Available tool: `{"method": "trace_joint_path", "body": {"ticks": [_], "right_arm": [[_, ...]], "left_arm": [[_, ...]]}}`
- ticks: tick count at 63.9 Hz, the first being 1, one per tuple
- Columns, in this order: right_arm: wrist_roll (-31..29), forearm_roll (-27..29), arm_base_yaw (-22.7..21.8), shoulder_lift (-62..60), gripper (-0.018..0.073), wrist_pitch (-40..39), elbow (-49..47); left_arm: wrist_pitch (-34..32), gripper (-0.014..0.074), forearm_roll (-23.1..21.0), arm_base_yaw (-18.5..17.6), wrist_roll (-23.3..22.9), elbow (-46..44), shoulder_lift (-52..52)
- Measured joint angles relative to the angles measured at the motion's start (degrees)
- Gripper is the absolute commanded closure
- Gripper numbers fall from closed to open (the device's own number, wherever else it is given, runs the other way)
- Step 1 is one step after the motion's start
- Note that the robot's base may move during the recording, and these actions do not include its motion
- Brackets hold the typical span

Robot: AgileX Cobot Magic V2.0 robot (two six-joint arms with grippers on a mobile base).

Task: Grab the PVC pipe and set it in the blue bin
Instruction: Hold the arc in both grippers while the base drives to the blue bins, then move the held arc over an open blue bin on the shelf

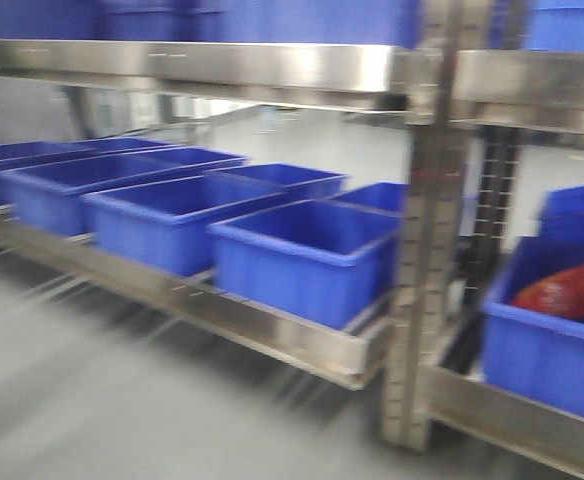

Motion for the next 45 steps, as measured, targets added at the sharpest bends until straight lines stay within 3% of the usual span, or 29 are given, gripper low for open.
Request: {"method": "trace_joint_path", "body": {"ticks": [45], "right_arm": [[0.0,0.0,0.0,0.0,0.0727,0.0,0.0]], "left_arm": [[0.0,0.0707,0.0,0.0,0.0,0.0,0.0]]}}
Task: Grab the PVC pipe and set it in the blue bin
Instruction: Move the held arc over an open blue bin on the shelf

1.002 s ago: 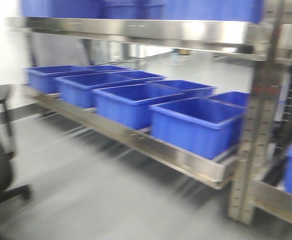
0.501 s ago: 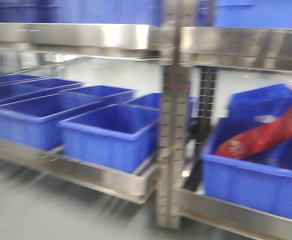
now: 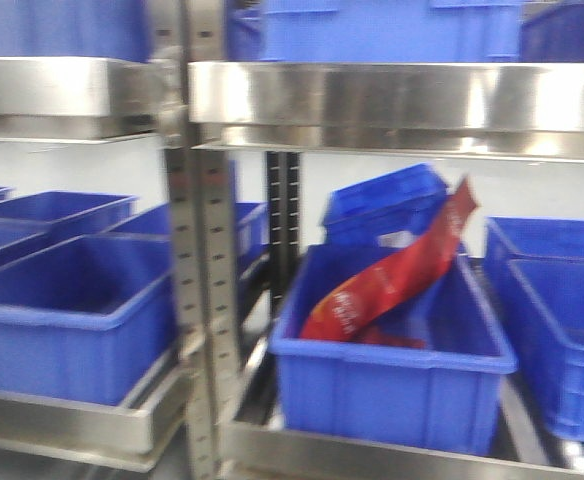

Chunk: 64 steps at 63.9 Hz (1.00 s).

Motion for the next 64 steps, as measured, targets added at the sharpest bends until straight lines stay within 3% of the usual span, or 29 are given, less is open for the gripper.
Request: {"method": "trace_joint_path", "body": {"ticks": [64], "right_arm": [[0.0,0.0,0.0,0.0,0.0727,0.0,0.0]], "left_arm": [[0.0,0.0707,0.0,0.0,0.0,0.0,0.0]]}}
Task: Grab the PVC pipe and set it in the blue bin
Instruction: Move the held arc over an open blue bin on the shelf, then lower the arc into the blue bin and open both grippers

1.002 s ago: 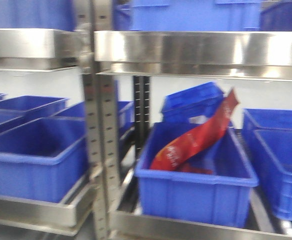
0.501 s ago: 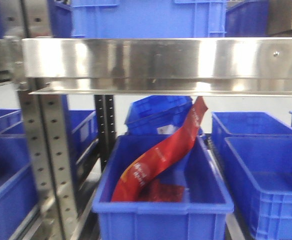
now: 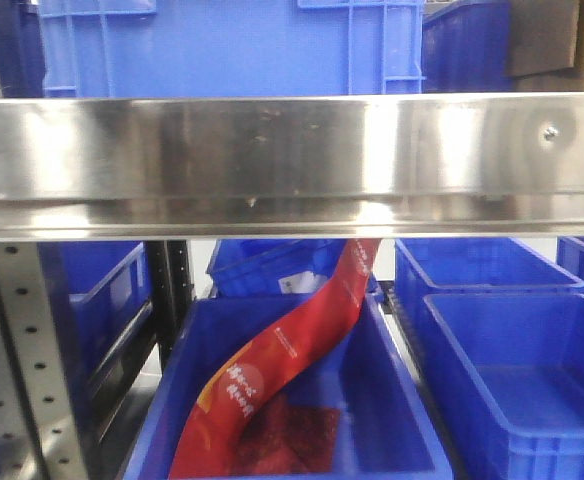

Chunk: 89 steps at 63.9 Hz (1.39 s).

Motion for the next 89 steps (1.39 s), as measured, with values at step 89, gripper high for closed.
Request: {"method": "trace_joint_path", "body": {"ticks": [89], "right_arm": [[0.0,0.0,0.0,0.0,0.0727,-1.68,0.0]], "left_arm": [[-4.1,0.0707,0.0,0.0,0.0,0.0,0.0]]}}
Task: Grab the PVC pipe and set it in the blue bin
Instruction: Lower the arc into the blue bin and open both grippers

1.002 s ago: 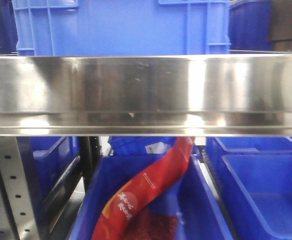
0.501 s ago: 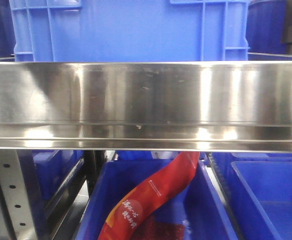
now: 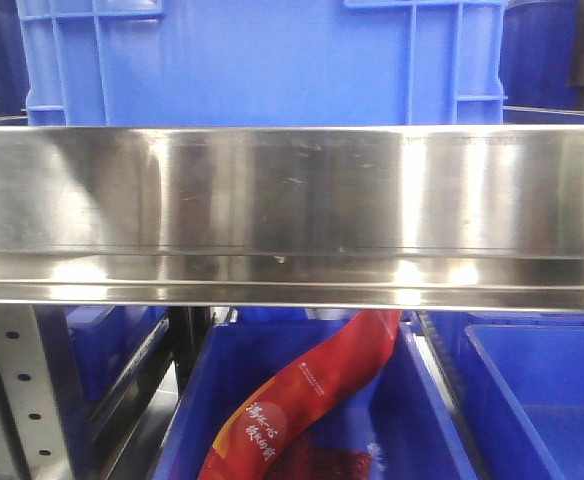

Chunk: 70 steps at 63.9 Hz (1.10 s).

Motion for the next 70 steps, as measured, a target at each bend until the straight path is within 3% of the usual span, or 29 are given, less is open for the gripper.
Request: {"method": "trace_joint_path", "body": {"ticks": [10,18,23,30,41,48,57,70], "right_arm": [[0.0,0.0,0.0,0.74,0.0727,-3.69,0.0],[0.0,3.64,0.0,4.38,0.0727,-3.17,-0.52],[-0.1,10.2,0.1,8.75,0.0716,-2.8,-2.01],[-2.46,13.98,1.58,15.63,0.0716,-1.95,-5.85],[-4.81,15.13,6.2,26.42,0.0716,-1.23,-11.16],[-5.05,15.13,9.71,33.51,0.0716,-1.56,-14.73],[-6.2,15.13,14.44,42.73,0.0716,-1.56,-20.27],[-12.6,15.13,19.09,54.41,0.0718,-0.05,-31.23]], "left_arm": [[-0.46,0.0707,0.0,0.0,0.0,0.0,0.29],[1.59,0.0707,-4.38,-0.78,0.0,-1.56,3.04],[3.92,0.0707,-6.19,-2.95,0.14,-4.45,5.88],[4.89,0.0707,-6.97,-7.81,1.67,-9.58,11.06],[4.6,0.0707,-6.41,-16.02,2.56,-17.94,21.47],[3.54,0.0707,-6.29,-19.42,2.64,-23.85,29.44],[2.95,0.0707,-6.19,-21.0,2.64,-32.35,39.2],[4.18,0.0707,-6.19,-21.0,2.64,-44.34,51.49]]}}
